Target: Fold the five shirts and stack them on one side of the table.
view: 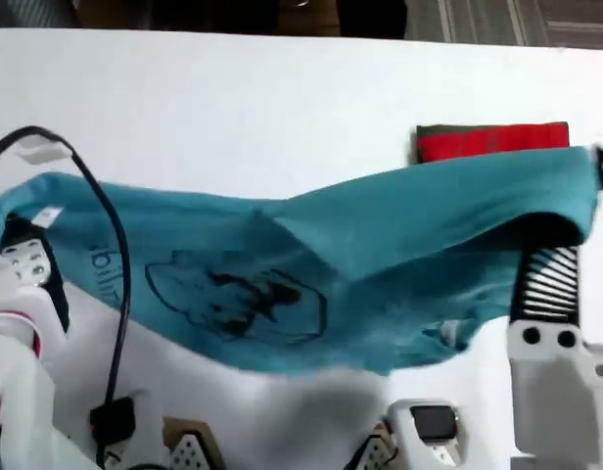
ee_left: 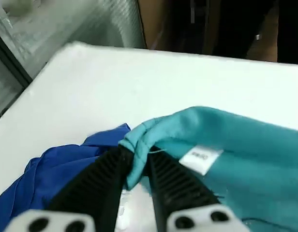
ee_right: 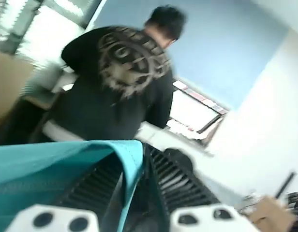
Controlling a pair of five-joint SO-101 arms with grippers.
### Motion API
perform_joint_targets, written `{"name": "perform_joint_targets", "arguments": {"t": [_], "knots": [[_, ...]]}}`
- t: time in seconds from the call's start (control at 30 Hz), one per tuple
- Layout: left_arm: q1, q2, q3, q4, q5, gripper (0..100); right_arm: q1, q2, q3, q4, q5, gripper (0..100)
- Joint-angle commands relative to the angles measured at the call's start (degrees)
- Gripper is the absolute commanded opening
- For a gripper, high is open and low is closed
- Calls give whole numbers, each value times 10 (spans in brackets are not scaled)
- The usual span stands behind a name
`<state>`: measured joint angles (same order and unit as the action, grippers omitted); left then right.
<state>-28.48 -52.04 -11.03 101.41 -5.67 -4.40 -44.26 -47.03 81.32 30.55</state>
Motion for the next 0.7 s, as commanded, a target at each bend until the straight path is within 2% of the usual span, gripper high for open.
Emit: {"name": "perform_joint_targets", "arguments": {"t": [0.0,0.4,0.67], "knots": [[-5,-11,7,9,-3,24,17,3,-5,-27,16,19],[-5,-97,10,9,-2,24,21,-3,-125,31,15,19],[-5,-118,25,7,-4,24,20,8,-119,26,15,19]]}}
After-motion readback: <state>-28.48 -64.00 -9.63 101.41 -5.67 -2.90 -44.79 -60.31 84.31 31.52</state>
